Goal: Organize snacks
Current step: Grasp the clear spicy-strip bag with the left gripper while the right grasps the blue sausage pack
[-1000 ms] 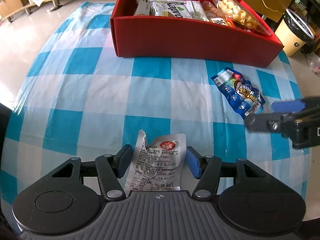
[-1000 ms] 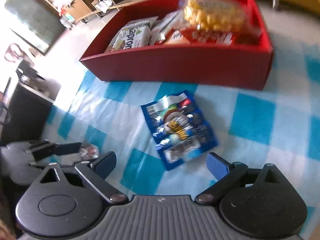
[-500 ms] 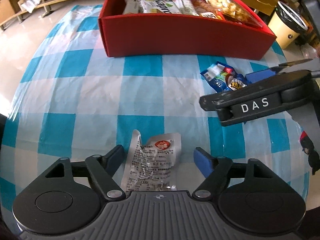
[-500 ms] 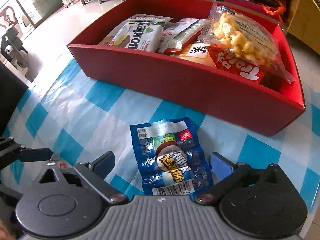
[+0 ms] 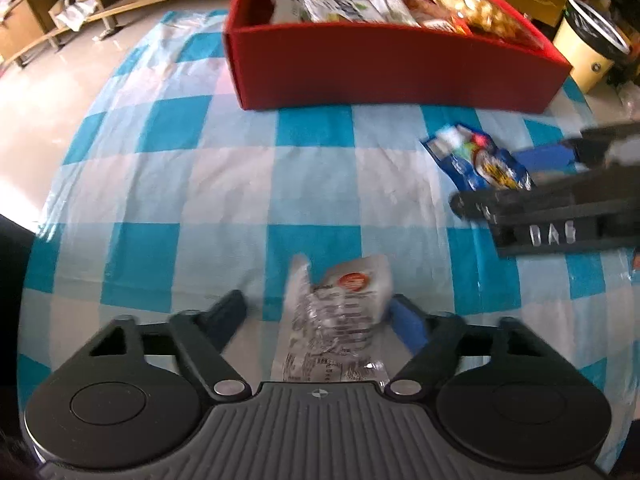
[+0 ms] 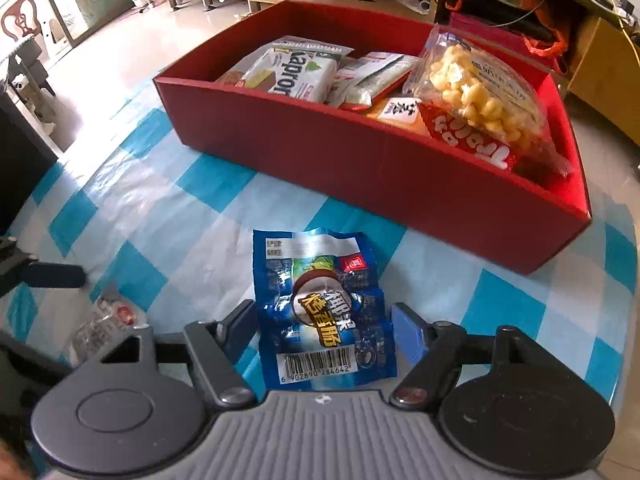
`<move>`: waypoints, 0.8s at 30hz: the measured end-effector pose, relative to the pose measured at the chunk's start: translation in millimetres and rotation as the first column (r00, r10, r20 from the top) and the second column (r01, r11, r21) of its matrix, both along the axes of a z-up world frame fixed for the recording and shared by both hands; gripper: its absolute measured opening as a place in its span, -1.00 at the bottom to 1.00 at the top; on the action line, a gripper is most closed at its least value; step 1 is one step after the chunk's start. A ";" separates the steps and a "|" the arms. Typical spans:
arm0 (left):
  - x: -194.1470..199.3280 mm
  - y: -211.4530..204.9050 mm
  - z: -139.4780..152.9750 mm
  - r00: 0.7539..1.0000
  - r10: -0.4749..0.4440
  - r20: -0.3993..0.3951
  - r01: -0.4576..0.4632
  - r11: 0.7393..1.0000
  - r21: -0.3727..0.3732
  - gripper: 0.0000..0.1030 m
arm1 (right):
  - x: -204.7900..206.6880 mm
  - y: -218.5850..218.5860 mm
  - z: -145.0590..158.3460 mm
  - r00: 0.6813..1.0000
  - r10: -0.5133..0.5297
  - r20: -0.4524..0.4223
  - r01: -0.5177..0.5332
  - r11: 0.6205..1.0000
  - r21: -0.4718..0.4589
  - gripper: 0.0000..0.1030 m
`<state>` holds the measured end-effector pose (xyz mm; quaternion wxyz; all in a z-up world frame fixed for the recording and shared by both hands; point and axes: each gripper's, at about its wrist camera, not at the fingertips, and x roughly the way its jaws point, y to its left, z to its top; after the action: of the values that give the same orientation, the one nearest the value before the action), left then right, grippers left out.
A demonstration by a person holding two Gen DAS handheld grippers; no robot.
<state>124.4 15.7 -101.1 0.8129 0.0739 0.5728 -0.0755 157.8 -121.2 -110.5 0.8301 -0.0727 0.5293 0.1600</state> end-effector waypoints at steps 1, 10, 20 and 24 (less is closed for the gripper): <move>0.5 3.1 2.7 1.000 0.006 0.001 -0.006 1.000 -0.010 0.32 | -2.3 1.2 0.4 1.000 0.001 0.002 -0.001 1.000 -0.011 0.34; 1.5 13.6 15.4 0.998 0.065 0.005 -0.064 0.996 -0.062 0.21 | -14.4 -13.1 23.5 0.996 -0.084 0.042 0.081 0.995 0.060 0.33; 5.6 12.4 37.4 0.995 0.080 0.059 -0.073 0.992 -0.107 0.21 | -23.4 -25.3 53.7 0.983 -0.146 0.107 0.128 0.978 0.163 0.33; 8.0 13.0 43.6 0.993 0.088 0.075 -0.078 0.989 -0.123 0.21 | -22.3 -27.6 58.2 0.981 -0.156 0.116 0.134 0.975 0.179 0.33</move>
<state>132.4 28.7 -57.6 0.8406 0.0041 0.5367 -0.0728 135.5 -148.8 -52.2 0.8752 0.0273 0.4626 0.1384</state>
